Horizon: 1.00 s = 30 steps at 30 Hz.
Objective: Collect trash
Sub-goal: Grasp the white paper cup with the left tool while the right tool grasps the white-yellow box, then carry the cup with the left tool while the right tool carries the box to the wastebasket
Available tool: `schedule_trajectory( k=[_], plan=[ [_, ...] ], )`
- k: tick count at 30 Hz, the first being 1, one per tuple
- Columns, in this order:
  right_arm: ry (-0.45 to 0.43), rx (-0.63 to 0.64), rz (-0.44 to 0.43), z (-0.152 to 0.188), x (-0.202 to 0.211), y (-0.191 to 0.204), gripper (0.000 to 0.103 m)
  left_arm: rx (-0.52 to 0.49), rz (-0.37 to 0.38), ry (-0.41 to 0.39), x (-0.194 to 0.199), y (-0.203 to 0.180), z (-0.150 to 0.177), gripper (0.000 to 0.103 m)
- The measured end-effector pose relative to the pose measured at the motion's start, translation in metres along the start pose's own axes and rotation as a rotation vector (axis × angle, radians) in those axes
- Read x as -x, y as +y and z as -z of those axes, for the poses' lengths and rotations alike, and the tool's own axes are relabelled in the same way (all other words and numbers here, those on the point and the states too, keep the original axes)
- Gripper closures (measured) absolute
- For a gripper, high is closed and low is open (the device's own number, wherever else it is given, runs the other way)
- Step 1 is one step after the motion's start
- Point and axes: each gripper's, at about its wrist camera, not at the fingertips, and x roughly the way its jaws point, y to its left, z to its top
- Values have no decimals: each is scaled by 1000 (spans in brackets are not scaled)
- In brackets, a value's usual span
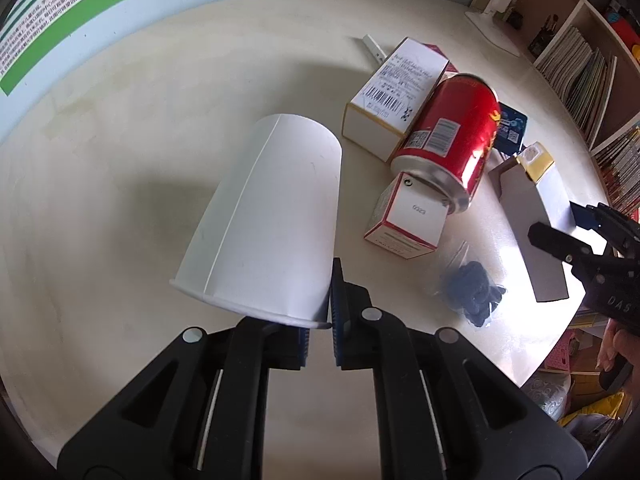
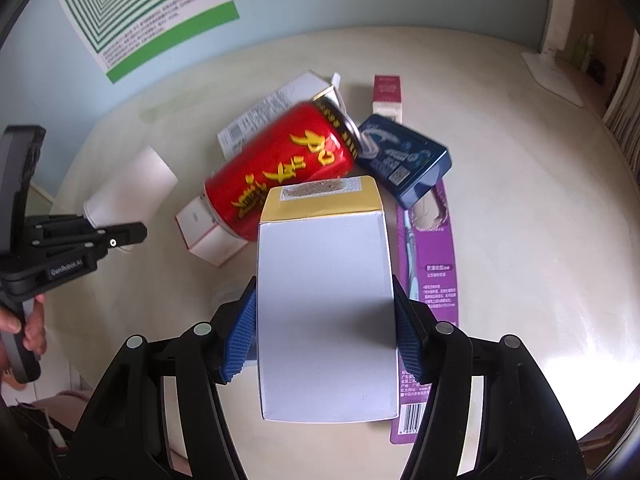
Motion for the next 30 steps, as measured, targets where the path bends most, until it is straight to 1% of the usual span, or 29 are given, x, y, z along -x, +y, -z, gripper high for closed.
schedule_trajectory(
  k=[3,6,7,11,13,15,17,23,25,27,30],
  plan=[
    [-39,-14,5,-2,14,-2,42,-3,7,-19,9,-1,-1,96],
    [-77,-26,16,5,30,-5,42,-22,0,-45,16,-12,-7,96],
    [-86,-30,20,6,36,-5,42,-28,1,-51,15,-25,-16,96],
    [-122,-57,41,13,54,-11,42,-71,8,-79,32,-32,-13,96],
    [-139,-78,55,20,64,-15,42,-97,18,-89,44,-25,-5,96],
    [-156,-107,77,28,73,-19,42,-131,41,-89,47,-34,-5,96],
    [-170,-139,98,38,83,-24,42,-161,65,-82,52,-34,3,96],
    [-221,-284,190,79,114,-42,42,-349,139,-86,57,-88,7,96],
    [-235,-346,227,98,125,-49,42,-424,170,-70,56,-109,11,96],
    [-245,-408,265,117,136,-56,42,-499,204,-48,52,-132,15,96],
    [-261,-533,337,158,157,-65,42,-624,255,-21,50,-166,26,96]
  ],
)
